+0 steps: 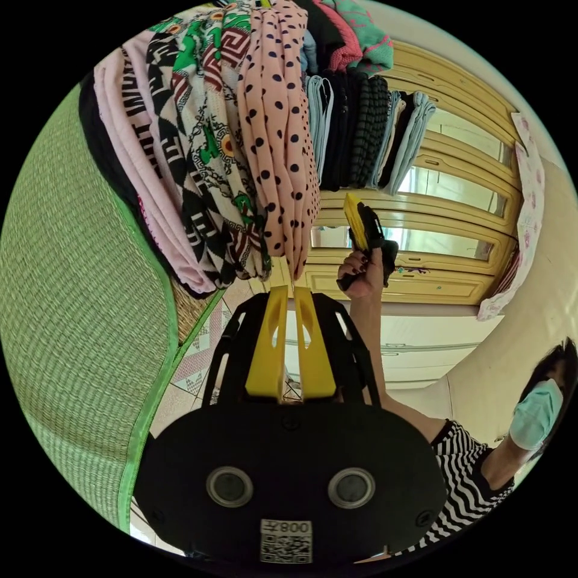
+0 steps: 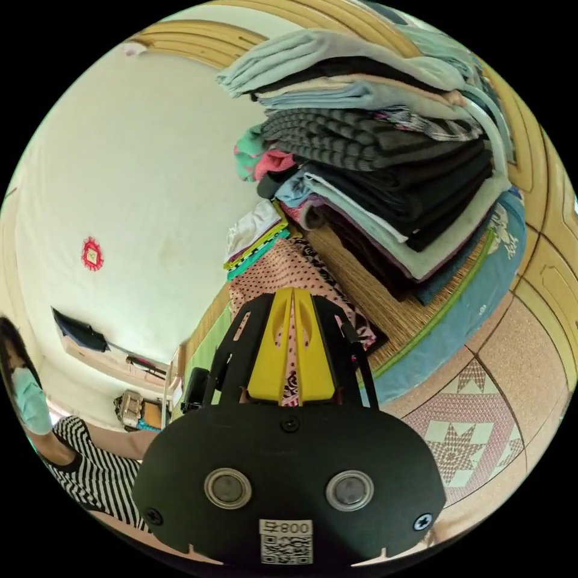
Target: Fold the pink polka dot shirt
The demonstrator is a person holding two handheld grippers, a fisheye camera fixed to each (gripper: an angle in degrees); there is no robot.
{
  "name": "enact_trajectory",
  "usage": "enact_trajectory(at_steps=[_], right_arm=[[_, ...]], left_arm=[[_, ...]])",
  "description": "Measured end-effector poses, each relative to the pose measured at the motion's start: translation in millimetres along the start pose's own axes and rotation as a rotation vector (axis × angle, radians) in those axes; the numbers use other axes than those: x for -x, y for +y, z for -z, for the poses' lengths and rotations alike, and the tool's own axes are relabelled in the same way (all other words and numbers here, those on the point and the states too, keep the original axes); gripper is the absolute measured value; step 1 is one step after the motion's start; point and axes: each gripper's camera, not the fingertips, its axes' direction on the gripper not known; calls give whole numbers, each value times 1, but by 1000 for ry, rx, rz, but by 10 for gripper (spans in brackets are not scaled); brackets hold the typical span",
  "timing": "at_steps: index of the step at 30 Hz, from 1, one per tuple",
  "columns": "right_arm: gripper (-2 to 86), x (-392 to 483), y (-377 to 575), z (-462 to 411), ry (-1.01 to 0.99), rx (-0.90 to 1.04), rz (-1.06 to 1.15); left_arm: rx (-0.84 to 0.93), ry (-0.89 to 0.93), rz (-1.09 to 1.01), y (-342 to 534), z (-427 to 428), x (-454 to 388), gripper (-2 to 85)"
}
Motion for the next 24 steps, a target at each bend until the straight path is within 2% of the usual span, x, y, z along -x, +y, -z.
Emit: enact_trajectory(at_steps=[4, 10, 12, 19, 24], right_arm=[[1, 77, -12, -72, -2, 142, 189], [0, 117, 5, -197, 131, 444, 246], [0, 120, 19, -209, 133, 464, 265], [1, 145, 53, -160, 120, 299, 338], [1, 141, 97, -123, 266, 173, 316]], left_arm=[[1, -19, -15, 2, 12, 6, 9], [-49, -122, -67, -1, 48, 6, 3], [-72, -154, -81, -2, 62, 6, 2], [-258, -180, -157, -42, 114, -9, 1], [-239, -295, -217, -77, 117, -28, 2]])
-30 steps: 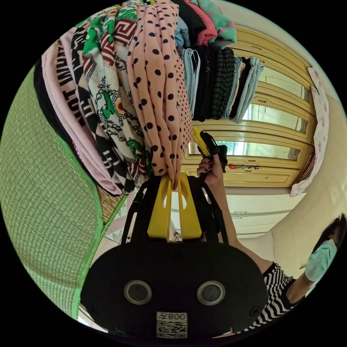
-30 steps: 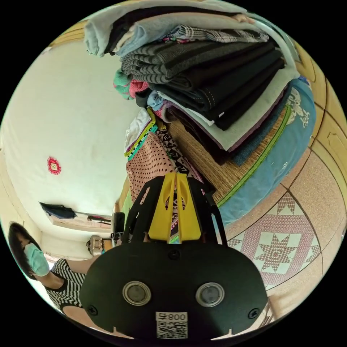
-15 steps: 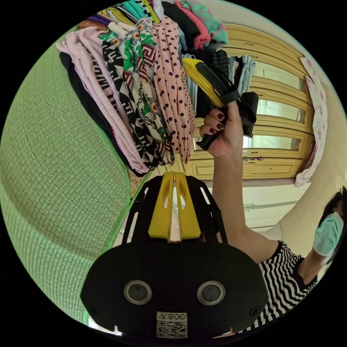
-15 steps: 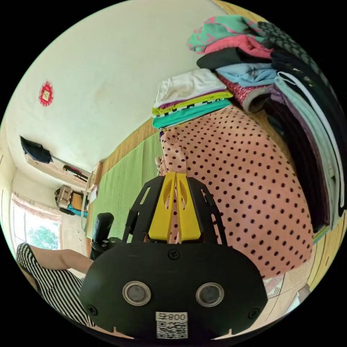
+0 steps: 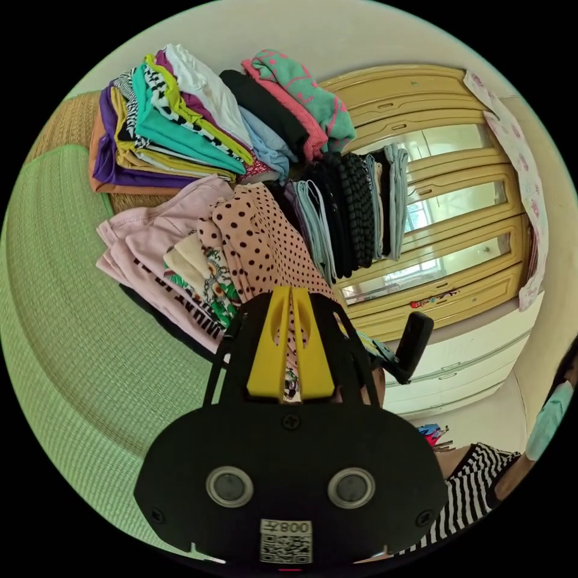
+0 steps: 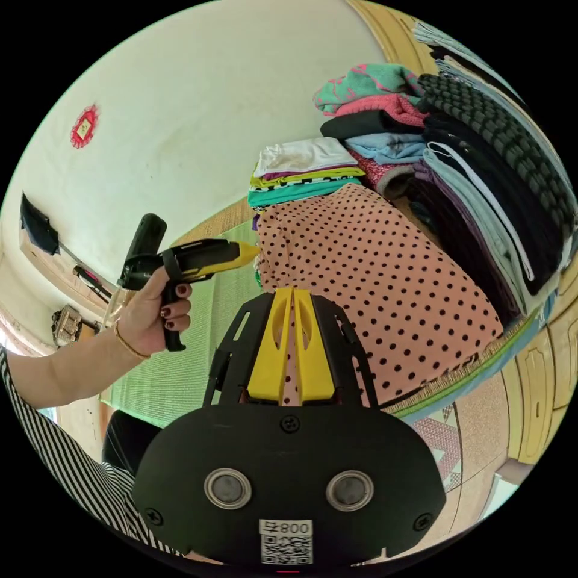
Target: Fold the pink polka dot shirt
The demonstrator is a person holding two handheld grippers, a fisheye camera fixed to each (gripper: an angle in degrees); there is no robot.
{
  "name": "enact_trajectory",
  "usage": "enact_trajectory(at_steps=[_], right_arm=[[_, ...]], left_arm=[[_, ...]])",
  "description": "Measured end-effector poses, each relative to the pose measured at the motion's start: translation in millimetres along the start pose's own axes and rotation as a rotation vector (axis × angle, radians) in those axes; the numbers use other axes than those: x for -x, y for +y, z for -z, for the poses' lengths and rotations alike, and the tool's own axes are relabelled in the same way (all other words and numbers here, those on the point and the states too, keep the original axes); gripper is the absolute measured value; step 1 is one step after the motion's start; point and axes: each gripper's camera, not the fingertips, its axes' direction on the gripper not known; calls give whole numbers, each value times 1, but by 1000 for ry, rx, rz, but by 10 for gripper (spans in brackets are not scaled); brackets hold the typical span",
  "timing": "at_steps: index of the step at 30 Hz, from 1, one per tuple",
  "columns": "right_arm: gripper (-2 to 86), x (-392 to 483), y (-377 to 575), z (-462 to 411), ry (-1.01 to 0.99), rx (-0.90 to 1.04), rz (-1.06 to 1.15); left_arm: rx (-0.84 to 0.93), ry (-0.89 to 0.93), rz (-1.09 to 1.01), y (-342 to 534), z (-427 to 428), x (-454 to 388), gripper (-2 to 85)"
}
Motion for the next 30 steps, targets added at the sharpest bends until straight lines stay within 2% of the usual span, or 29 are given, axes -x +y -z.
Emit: enact_trajectory(at_steps=[3, 6, 10, 15, 18, 21, 23, 26, 30], right_arm=[[0, -10, 19, -15, -28, 50, -60], [0, -12, 29, 0, -93, -38, -113], [1, -22, 45, 35, -31, -205, -178], [1, -68, 51, 45, 48, -227, -348], [1, -83, 60, 45, -61, -238, -406], [1, -61, 69, 55, -54, -297, -381], [1, -39, 71, 60, -53, -326, -318], [2, 8, 68, 67, -26, -391, -181], [4, 70, 49, 67, 59, -485, -35]], left_arm=[[72, -94, 26, -6, -10, 7, 2], [68, -33, 37, 7, -4, 10, 2], [32, 55, 23, 32, 17, 10, 2], [59, 50, 12, 55, 29, 10, 2], [71, 81, -8, 77, 39, 9, 2], [67, 65, -42, 109, 62, 10, 2], [63, 3, -84, 132, 81, 9, 2], [103, -210, -144, 175, 108, 8, 1], [245, -533, -181, 231, 117, 9, 1]])
